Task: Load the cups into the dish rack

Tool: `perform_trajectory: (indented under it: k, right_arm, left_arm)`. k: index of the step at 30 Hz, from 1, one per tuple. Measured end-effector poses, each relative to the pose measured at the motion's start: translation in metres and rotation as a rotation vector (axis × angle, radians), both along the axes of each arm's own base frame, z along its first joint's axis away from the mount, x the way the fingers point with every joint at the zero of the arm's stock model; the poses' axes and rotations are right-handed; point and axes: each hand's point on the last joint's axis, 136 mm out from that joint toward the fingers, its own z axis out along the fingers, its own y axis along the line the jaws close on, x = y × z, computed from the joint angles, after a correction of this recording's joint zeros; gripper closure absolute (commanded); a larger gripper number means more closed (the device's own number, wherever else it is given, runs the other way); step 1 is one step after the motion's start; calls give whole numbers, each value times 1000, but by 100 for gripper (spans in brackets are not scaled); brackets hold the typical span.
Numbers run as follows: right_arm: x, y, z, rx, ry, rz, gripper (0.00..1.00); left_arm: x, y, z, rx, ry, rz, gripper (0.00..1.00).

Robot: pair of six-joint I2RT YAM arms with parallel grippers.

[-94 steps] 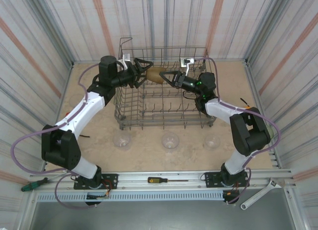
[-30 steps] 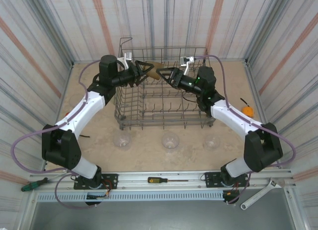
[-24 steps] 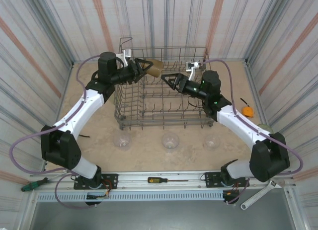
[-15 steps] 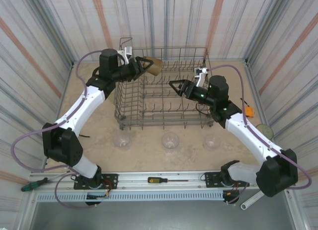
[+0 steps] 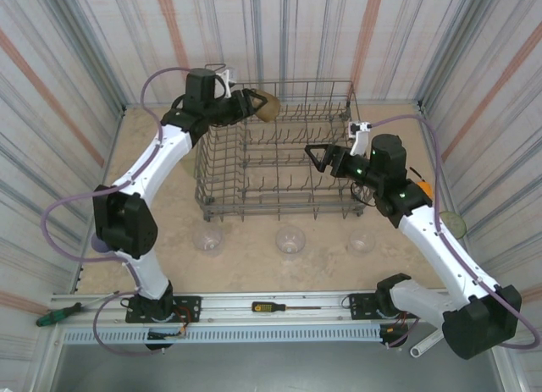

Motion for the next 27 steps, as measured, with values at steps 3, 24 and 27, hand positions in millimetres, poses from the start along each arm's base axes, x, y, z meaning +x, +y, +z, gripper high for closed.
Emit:
perform_trajectory:
  k: [3,24,27]
  right_arm:
    - [5,-3,-7,-29,16,-7,1]
    - [32,-18,-31,-145,53,-80,1]
    - [33,-20,-32,-151,52,-84,1]
  left_arm:
    - [5,-7,-5,67,-20,-10,62]
    - [27,-3,-75,487,-60,1,63]
    - [30,-2,-83,514,-60,-1,64]
